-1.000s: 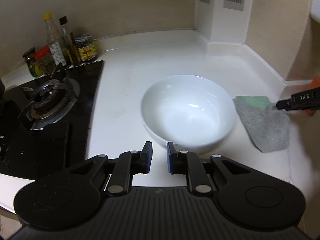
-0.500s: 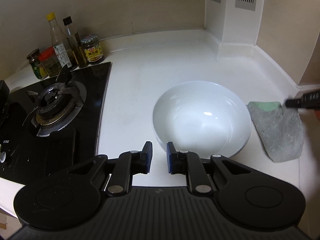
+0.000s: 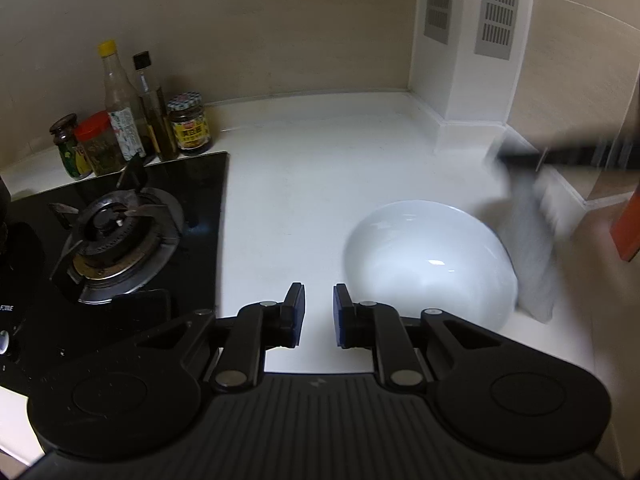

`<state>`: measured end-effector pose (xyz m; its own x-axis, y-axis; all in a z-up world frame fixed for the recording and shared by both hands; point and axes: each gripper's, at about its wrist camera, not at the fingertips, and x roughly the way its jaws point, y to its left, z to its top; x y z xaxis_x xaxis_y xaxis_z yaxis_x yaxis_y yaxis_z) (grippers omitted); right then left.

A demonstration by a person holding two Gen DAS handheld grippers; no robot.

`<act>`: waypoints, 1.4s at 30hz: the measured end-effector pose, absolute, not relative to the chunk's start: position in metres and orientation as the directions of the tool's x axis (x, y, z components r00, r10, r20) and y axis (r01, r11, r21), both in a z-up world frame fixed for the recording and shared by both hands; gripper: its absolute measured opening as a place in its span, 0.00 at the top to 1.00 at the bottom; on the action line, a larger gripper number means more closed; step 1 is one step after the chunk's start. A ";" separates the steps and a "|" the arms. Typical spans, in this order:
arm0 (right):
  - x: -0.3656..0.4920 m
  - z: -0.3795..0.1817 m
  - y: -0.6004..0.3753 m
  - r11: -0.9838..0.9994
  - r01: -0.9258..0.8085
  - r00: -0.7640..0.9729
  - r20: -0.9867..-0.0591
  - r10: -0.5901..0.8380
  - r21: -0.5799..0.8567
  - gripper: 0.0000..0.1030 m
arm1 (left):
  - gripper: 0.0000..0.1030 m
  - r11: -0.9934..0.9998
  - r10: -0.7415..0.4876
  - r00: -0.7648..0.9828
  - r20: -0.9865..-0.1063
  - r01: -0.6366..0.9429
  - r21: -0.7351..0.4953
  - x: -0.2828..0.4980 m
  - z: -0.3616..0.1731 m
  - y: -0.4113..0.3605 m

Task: Clean bowl
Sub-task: 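Grasp the green cloth with the right gripper and lift it, then carry the green cloth into the white bowl while the left gripper approaches the bowl rim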

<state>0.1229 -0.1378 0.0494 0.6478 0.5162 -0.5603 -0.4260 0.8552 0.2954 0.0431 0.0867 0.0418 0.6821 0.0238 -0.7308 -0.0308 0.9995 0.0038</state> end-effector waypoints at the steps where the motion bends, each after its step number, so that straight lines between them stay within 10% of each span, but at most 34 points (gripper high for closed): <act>1: 0.122 0.043 -0.129 0.844 -0.443 0.611 -0.587 0.531 0.301 0.94 | 0.83 1.000 0.022 0.682 -0.731 -0.028 0.004 0.043 0.041 0.093; 3: 0.114 0.034 -0.116 0.823 -0.464 0.556 -0.616 0.559 0.328 0.80 | 0.83 1.000 0.024 0.680 -0.733 -0.029 0.005 0.045 0.040 0.102; 11: 0.119 0.033 -0.141 0.929 -0.274 0.629 -0.684 0.369 0.249 0.76 | 0.83 0.994 -0.086 0.655 -0.751 0.004 -0.110 0.067 0.028 0.115; 32: 0.182 -0.040 -0.121 0.904 -0.374 0.366 -0.862 0.351 0.209 0.85 | 0.88 0.981 -0.162 0.553 -0.817 0.003 -0.193 0.107 -0.003 0.091; 42: 0.192 -0.038 -0.114 0.897 -0.416 0.311 -0.903 0.298 0.153 0.85 | 0.80 0.879 -0.318 0.412 -0.854 0.466 -0.102 0.153 -0.001 0.095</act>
